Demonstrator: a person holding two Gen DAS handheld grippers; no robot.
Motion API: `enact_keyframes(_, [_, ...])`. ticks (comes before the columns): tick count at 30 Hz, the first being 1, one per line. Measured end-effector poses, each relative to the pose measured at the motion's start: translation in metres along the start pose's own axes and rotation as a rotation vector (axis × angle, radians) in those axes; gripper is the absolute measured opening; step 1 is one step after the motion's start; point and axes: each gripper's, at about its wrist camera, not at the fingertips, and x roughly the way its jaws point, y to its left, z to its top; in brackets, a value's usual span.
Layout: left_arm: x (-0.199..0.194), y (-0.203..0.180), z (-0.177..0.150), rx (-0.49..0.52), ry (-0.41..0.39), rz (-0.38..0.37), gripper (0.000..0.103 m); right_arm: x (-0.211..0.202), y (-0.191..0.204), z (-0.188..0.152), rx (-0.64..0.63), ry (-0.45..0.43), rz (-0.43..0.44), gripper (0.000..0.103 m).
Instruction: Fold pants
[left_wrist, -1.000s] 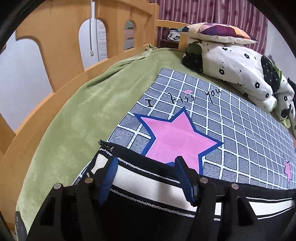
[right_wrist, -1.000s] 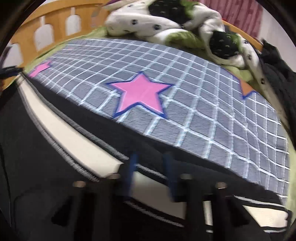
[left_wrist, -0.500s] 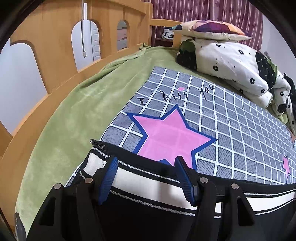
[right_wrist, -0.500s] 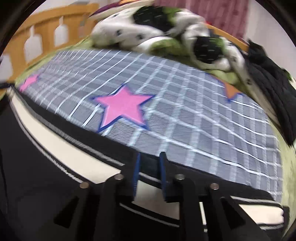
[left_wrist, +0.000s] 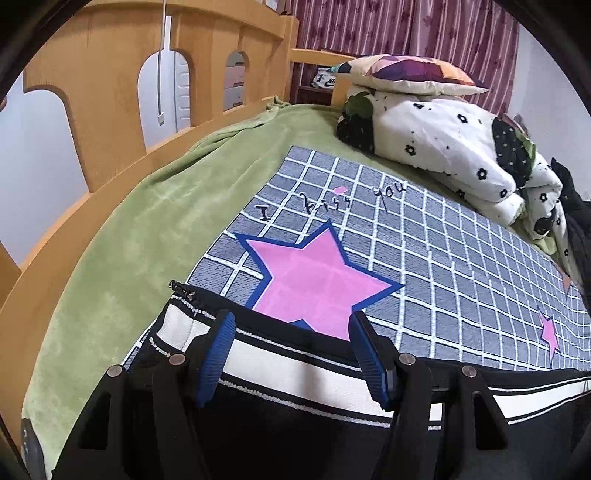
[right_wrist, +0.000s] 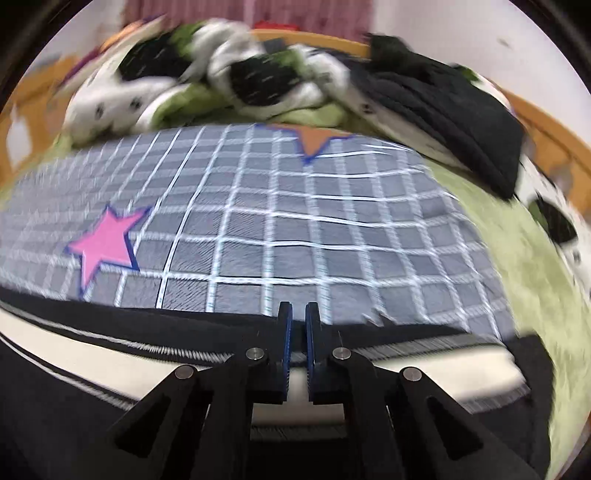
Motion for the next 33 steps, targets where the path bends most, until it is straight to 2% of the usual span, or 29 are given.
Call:
enact_keyframes(1, [-0.001,-0.002,-0.001,0.004,-0.002,-0.004,0.062,-0.015,-0.008,-0.003,0.021,-0.018,-0.005,0.009])
enact_keyframes(2, [-0.003,-0.004,-0.002,0.011,0.000,-0.008,0.062,-0.027,-0.014,-0.007,0.027,-0.035,-0.015,0.019])
enact_keyframes(3, [-0.006,-0.006,-0.003,0.016,0.002,-0.012,0.062,-0.050,-0.022,-0.011,0.015,-0.059,-0.047,0.041])
enact_keyframes(4, [-0.010,-0.009,-0.005,0.016,0.001,-0.026,0.062,-0.061,-0.028,-0.012,0.015,-0.077,-0.071,0.052])
enact_keyframes(5, [-0.013,-0.011,-0.007,0.016,-0.001,-0.039,0.062,-0.080,-0.038,-0.018,0.036,-0.109,-0.098,0.068])
enact_keyframes(6, [-0.018,-0.014,-0.009,0.018,-0.003,-0.057,0.062,-0.101,-0.053,-0.028,0.086,-0.138,-0.131,0.074])
enact_keyframes(11, [-0.045,-0.033,-0.026,0.055,-0.010,-0.119,0.062,-0.131,-0.119,-0.085,0.300,-0.068,-0.097,0.077])
enact_keyframes(13, [-0.056,-0.039,-0.037,0.055,-0.001,-0.147,0.062,-0.118,-0.137,-0.106,0.367,-0.010,-0.054,0.077])
enact_keyframes(15, [-0.066,-0.044,-0.045,0.047,0.005,-0.164,0.062,-0.098,-0.150,-0.123,0.446,0.052,0.045,0.077])
enact_keyframes(16, [-0.072,-0.046,-0.049,0.044,0.004,-0.172,0.062,-0.089,-0.153,-0.129,0.476,0.080,0.067,0.077])
enact_keyframes(19, [-0.090,-0.057,-0.061,0.064,-0.020,-0.165,0.063,-0.063,-0.152,-0.137,0.481,0.115,0.109,0.077])
enact_keyframes(21, [-0.097,-0.062,-0.068,0.090,-0.029,-0.146,0.064,-0.053,-0.152,-0.133,0.482,0.076,0.104,0.076])
enact_keyframes(22, [-0.100,-0.064,-0.072,0.100,-0.029,-0.137,0.064,-0.048,-0.154,-0.130,0.494,0.068,0.092,0.073])
enact_keyframes(23, [-0.103,-0.065,-0.074,0.106,-0.029,-0.131,0.064,-0.046,-0.159,-0.127,0.521,0.058,0.067,0.048])
enact_keyframes(24, [-0.106,-0.067,-0.076,0.112,-0.030,-0.129,0.064,-0.055,-0.166,-0.121,0.548,0.006,0.052,0.043])
enact_keyframes(26, [-0.114,-0.067,-0.079,0.126,-0.038,-0.124,0.064,-0.089,-0.167,-0.112,0.476,-0.153,0.111,0.042])
enact_keyframes(27, [-0.117,-0.066,-0.082,0.135,-0.044,-0.114,0.064,-0.097,-0.160,-0.108,0.422,-0.191,0.091,0.043])
enact_keyframes(28, [-0.119,-0.064,-0.085,0.143,-0.047,-0.103,0.064,-0.097,-0.156,-0.109,0.411,-0.188,0.068,0.045])
enact_keyframes(29, [-0.120,-0.062,-0.087,0.145,-0.044,-0.094,0.064,-0.090,-0.154,-0.110,0.409,-0.160,0.044,0.051])
enact_keyframes(30, [-0.120,-0.059,-0.090,0.144,-0.038,-0.088,0.064,-0.073,-0.153,-0.113,0.398,-0.083,0.014,0.057])
enact_keyframes(32, [-0.122,-0.049,-0.095,0.122,-0.027,-0.089,0.064,-0.043,-0.157,-0.126,0.389,0.091,-0.007,0.059])
enact_keyframes(33, [-0.124,-0.041,-0.097,0.101,-0.023,-0.095,0.064,-0.043,-0.161,-0.134,0.407,0.082,0.030,0.061])
